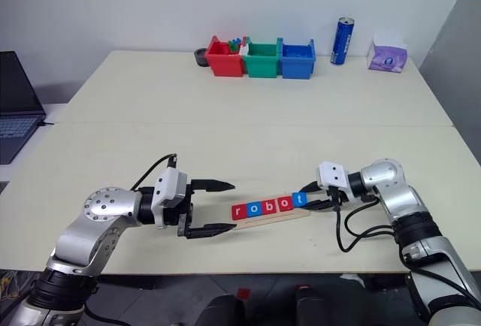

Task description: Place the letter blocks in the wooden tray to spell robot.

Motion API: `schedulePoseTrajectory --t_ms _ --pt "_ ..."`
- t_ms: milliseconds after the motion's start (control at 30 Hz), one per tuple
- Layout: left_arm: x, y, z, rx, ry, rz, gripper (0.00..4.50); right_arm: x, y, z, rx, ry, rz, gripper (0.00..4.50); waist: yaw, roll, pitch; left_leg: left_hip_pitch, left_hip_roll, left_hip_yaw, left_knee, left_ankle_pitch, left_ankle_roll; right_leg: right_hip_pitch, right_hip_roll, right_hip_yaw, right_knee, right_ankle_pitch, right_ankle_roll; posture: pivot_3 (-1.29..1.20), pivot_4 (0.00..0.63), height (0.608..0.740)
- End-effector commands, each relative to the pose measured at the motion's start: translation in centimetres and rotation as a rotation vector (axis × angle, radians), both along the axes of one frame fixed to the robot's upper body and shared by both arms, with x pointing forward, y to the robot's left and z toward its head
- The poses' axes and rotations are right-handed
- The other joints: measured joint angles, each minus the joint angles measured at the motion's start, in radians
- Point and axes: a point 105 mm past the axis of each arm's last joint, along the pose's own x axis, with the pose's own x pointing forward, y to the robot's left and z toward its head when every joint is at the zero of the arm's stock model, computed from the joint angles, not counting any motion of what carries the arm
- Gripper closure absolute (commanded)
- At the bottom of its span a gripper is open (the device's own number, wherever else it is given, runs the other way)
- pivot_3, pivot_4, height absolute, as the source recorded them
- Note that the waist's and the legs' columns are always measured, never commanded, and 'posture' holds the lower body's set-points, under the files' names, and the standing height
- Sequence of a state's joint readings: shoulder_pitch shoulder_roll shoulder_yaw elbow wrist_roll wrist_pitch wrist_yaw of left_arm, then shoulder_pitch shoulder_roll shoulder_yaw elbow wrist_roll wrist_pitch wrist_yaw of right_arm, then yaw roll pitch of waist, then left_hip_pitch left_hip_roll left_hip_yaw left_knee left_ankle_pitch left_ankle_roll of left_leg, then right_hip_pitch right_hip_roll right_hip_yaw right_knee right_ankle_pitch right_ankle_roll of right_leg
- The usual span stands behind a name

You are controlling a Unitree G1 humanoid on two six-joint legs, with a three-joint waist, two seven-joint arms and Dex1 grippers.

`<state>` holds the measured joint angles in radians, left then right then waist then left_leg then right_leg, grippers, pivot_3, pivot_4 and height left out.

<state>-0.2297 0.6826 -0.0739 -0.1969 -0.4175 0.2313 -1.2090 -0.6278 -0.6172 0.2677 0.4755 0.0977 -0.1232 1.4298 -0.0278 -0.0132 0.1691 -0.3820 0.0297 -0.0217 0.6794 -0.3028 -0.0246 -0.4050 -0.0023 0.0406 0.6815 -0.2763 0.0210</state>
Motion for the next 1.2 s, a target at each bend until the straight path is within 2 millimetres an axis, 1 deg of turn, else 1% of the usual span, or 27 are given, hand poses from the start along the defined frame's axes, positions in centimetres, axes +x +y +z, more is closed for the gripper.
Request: schedulePoseTrajectory --t_ms 33,267,733,800,867,967,1000,1033,1200 --pt "-0.3 -0.3 1.0 -0.013 -0.04 -0.017 0.0 0.3 -0.5 0.7 -0.022 -0.029 0.013 3.04 0.0 0.0 0.0 0.0 0.0 0.0 0.0 0.0 0.0 0.0 0.0 0.0 0.0 0.0 0.0 0.0 0.15 0.74" --pt "-0.3 -0.3 0.9 -0.014 -0.037 -0.015 0.0 0.3 -0.5 0.7 -0.029 -0.037 0.022 3.04 -0.001 0.0 0.0 0.0 0.0 0.0 0.0 0.0 0.0 0.0 0.0 0.0 0.0 0.0 0.0 0.0 0.15 0.74" --pt "-0.3 -0.3 0.9 -0.015 -0.038 -0.01 0.0 0.0 0.6 0.6 -0.015 -0.033 0.057 3.04 0.0 0.0 0.0 0.0 0.0 0.0 0.0 0.0 0.0 0.0 0.0 0.0 0.0 0.0 0.0 0.0 0.15 0.74" --pt "-0.3 -0.3 0.9 -0.015 -0.037 -0.009 0.0 0.0 0.6 0.6 -0.012 -0.023 0.053 2.26 0.0 0.0 0.0 0.0 0.0 0.0 0.0 0.0 0.0 0.0 0.0 0.0 0.0 0.0 0.0 0.0 0.15 0.74" --pt "-0.3 -0.3 0.8 -0.016 -0.037 -0.008 0.0 0.1 0.5 0.7 -0.008 -0.014 0.047 1.62 0.0 0.0 0.0 0.0 0.0 0.0 0.0 0.0 0.0 0.0 0.0 0.0 0.0 0.0 0.0 0.0 0.15 0.74" --pt "-0.3 -0.3 0.8 -0.017 -0.036 -0.008 0.0 0.5 0.4 1.2 0.021 -0.009 0.018 0.56 0.0 0.0 0.0 0.0 0.0 0.0 0.0 0.0 0.0 0.0 0.0 0.0 0.0 0.0 0.0 0.0 0.15 0.74" --pt "-0.3 -0.3 0.8 -0.018 -0.035 -0.008 0.0 0.6 0.3 1.4 0.028 -0.012 0.009 0.14 0.0 0.0 0.0 0.0 0.0 0.0 0.0 0.0 0.0 0.0 0.0 0.0 0.0 0.0 0.0 0.0 0.15 0.74" --pt "-0.3 -0.3 0.8 -0.018 -0.035 -0.008 0.0 0.7 0.3 1.6 0.034 -0.017 0.001 0.05 0.0 0.0 0.0 0.0 0.0 0.0 0.0 0.0 0.0 0.0 0.0 0.0 0.0 0.0 0.0 0.0 0.15 0.74" --pt "-0.3 -0.3 0.8 -0.02 -0.033 -0.011 0.0 1.1 -0.2 3.0 0.074 -0.034 -0.052 0.05 0.0 0.0 0.0 0.0 0.0 0.0 0.0 0.0 0.0 0.0 0.0 0.0 0.0 0.0 0.0 0.0 0.15 0.74"
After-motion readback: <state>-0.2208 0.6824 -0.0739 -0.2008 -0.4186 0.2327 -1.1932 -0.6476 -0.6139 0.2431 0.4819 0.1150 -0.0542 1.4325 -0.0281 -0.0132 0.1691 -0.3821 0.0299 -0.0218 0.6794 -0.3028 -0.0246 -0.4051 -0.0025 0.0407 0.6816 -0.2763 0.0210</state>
